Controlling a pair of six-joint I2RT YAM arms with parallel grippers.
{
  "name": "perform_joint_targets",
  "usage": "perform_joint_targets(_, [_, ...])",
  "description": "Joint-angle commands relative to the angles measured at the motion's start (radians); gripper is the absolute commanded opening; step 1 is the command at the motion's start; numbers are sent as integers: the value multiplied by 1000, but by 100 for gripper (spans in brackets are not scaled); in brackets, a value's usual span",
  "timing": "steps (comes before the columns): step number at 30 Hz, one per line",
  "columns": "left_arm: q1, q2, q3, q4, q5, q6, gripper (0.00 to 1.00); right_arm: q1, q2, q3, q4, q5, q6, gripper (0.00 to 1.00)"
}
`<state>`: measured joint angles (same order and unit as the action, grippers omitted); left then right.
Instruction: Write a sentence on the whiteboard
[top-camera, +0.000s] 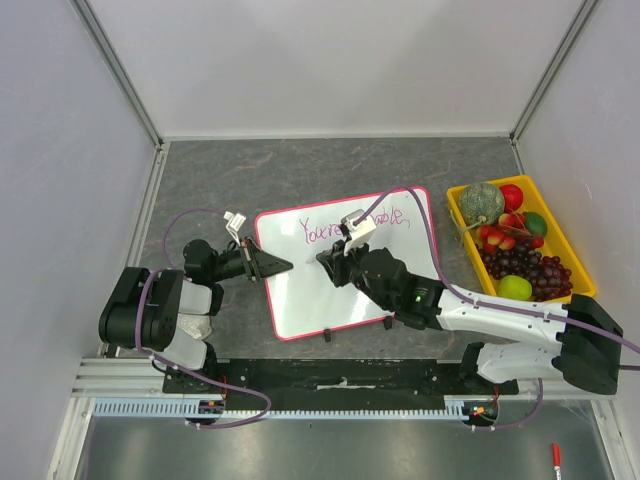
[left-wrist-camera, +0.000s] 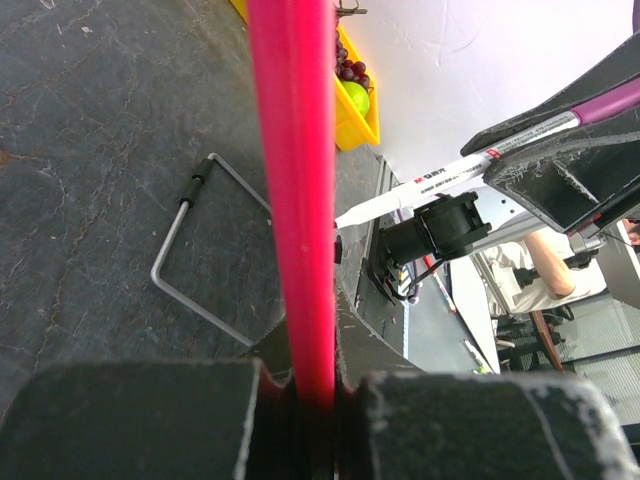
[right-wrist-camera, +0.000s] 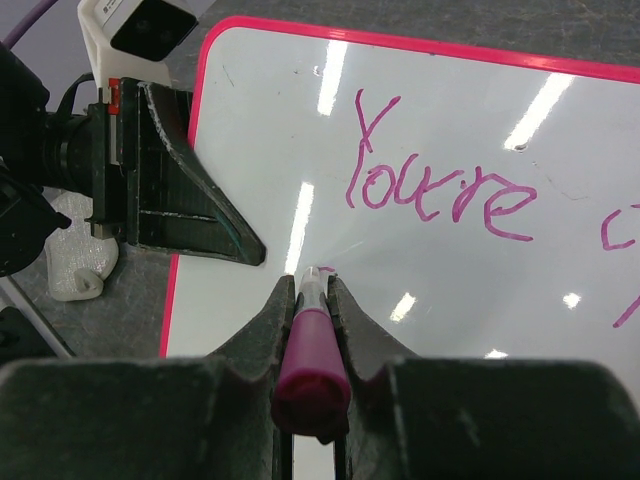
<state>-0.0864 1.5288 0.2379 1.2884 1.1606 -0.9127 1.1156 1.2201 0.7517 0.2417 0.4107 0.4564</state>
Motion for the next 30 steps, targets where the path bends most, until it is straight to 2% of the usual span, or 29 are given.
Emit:
perform_joint_targets(1, [-3, 16, -14, 17, 5, 67, 2, 4, 6, 25, 13, -15, 18, 0])
perform_joint_targets(13, [-3, 17, -14, 19, 5, 67, 2, 4, -45, -11, -35, 25, 24, 0])
perform_joint_targets(30, [-3, 16, -14, 19, 5, 67, 2, 3, -50, -31, -35, -30, 30, 0])
